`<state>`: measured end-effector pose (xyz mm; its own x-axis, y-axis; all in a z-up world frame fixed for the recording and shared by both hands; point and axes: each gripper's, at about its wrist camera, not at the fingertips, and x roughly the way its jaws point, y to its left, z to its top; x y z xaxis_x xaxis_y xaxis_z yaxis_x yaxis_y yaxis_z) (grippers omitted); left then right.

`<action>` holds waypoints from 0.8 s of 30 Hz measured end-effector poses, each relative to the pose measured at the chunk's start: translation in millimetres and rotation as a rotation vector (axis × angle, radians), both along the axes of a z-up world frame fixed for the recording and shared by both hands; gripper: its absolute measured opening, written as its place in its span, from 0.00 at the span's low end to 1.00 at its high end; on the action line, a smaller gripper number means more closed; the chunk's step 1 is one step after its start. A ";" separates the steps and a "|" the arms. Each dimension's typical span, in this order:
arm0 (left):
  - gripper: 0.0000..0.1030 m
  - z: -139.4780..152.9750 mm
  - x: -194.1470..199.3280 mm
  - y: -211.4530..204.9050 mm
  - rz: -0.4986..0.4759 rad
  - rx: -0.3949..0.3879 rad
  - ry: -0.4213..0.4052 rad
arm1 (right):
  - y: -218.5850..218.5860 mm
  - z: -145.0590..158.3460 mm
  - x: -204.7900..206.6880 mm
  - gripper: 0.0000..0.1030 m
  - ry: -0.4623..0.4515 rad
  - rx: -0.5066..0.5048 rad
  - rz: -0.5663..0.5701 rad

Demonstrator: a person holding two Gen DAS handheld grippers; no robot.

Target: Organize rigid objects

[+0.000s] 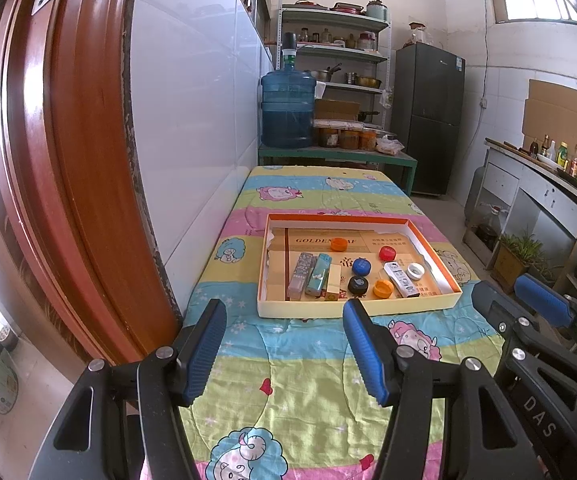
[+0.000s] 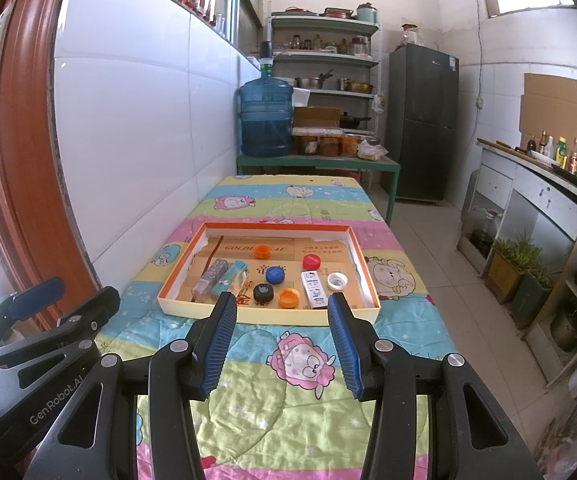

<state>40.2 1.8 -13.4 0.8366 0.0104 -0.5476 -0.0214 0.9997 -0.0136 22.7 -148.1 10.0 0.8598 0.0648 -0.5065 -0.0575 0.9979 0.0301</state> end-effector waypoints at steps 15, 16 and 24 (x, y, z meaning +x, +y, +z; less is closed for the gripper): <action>0.59 -0.9 -0.7 -0.8 0.000 -0.001 0.002 | 0.3 0.0 -0.4 0.47 -0.001 -0.002 0.000; 0.59 -0.9 -0.6 -0.7 -0.001 -0.001 0.002 | 0.2 0.4 -0.9 0.47 0.000 -0.001 0.000; 0.59 -0.8 -0.9 -0.8 -0.001 -0.001 0.002 | 0.5 0.0 -0.3 0.47 -0.002 -0.002 -0.003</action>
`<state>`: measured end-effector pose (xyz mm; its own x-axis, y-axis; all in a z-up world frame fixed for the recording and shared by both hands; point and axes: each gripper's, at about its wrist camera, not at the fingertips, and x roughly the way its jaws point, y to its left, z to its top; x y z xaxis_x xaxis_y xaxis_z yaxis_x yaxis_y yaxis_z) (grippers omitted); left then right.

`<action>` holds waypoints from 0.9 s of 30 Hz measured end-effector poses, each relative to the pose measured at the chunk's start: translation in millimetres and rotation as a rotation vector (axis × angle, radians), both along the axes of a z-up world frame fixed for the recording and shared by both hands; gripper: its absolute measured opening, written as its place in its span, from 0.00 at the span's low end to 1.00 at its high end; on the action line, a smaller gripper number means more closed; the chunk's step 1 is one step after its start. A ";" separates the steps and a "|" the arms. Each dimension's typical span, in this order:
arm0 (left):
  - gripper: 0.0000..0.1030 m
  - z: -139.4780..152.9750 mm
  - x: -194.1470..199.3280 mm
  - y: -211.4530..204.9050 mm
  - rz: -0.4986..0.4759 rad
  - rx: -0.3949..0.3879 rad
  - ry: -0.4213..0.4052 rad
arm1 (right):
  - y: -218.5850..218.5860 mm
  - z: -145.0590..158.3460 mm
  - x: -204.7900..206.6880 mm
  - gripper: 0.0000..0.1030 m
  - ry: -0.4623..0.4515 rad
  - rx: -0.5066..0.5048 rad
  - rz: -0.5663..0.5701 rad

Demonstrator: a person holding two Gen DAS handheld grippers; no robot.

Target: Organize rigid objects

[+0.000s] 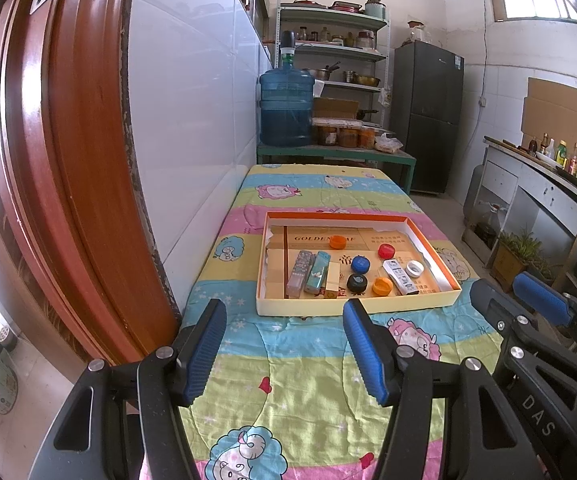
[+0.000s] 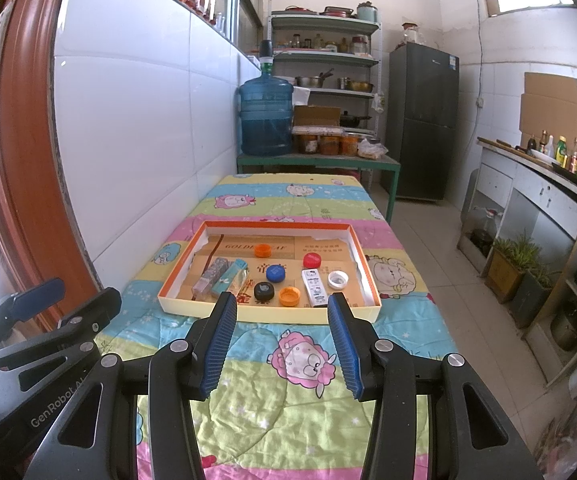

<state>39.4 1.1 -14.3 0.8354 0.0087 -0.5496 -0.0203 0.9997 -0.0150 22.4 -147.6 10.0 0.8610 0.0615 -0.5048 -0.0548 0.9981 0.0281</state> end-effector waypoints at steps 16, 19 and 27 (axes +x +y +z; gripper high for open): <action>0.59 0.6 0.2 0.2 0.001 0.000 0.000 | 0.3 0.6 -0.2 0.47 0.002 0.000 0.003; 0.59 0.7 0.2 0.2 0.001 0.000 0.000 | 0.3 0.1 -0.5 0.47 0.002 -0.001 0.003; 0.59 0.0 0.0 -0.2 -0.001 0.000 -0.001 | 0.5 -0.4 -0.9 0.47 -0.002 -0.005 0.004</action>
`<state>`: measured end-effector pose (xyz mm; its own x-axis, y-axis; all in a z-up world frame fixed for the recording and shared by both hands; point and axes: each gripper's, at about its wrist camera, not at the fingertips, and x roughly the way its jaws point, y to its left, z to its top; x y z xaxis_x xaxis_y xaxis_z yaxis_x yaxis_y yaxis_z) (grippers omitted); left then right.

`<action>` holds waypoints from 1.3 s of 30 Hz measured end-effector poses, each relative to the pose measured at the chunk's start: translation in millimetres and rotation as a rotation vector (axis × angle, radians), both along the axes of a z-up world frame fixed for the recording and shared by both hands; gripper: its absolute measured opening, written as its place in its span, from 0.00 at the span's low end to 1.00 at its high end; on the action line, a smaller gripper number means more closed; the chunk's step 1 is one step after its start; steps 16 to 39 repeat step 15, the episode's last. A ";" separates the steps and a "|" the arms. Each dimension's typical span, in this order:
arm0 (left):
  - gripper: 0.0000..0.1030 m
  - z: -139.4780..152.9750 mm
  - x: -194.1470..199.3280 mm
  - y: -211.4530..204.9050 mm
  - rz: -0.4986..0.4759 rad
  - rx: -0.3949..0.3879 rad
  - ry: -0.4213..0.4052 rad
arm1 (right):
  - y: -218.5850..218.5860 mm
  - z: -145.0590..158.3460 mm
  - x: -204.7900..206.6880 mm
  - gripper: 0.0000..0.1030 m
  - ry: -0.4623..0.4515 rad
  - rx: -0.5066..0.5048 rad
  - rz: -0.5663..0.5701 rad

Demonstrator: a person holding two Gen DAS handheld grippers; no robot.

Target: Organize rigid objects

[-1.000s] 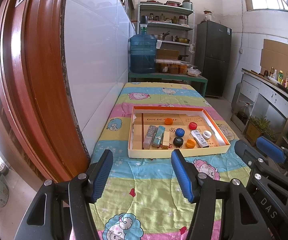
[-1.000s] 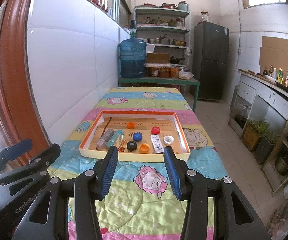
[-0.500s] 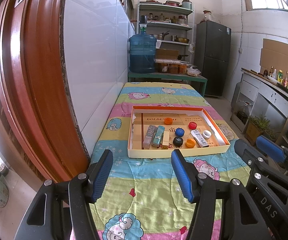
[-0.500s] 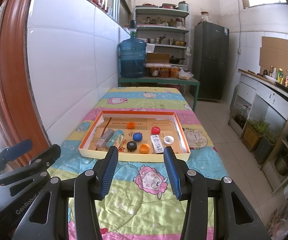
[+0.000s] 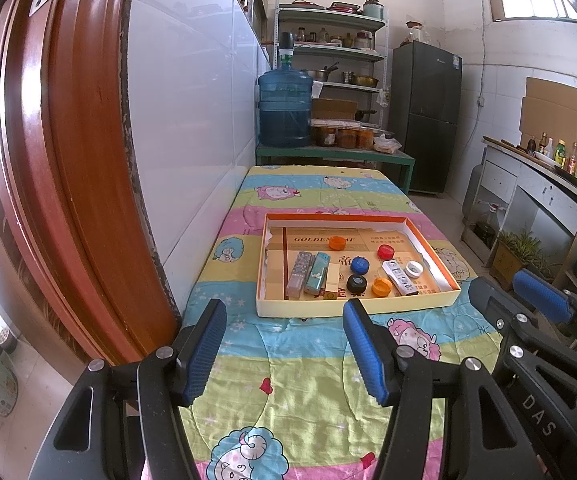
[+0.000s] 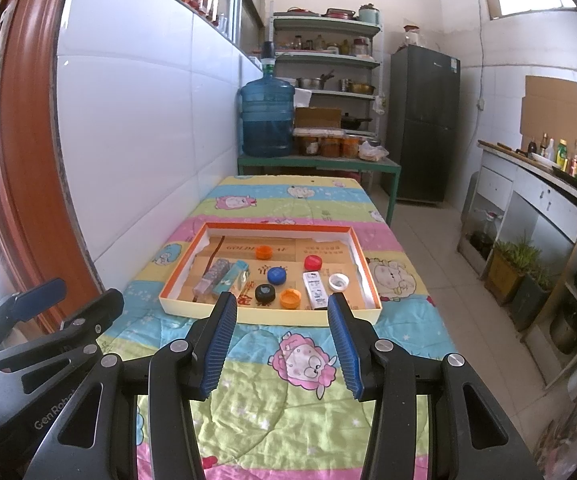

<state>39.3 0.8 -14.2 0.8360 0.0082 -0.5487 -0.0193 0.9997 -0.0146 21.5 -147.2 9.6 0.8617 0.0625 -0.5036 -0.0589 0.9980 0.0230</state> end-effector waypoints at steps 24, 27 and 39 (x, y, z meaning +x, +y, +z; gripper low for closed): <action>0.59 -3.7 -1.4 -1.9 0.002 -0.002 -0.001 | -1.0 -0.6 -1.0 0.47 0.003 0.005 -0.004; 0.59 -3.7 -1.4 -1.9 0.002 -0.002 -0.001 | -1.0 -0.6 -1.0 0.47 0.003 0.005 -0.004; 0.59 -3.7 -1.4 -1.9 0.002 -0.002 -0.001 | -1.0 -0.6 -1.0 0.47 0.003 0.005 -0.004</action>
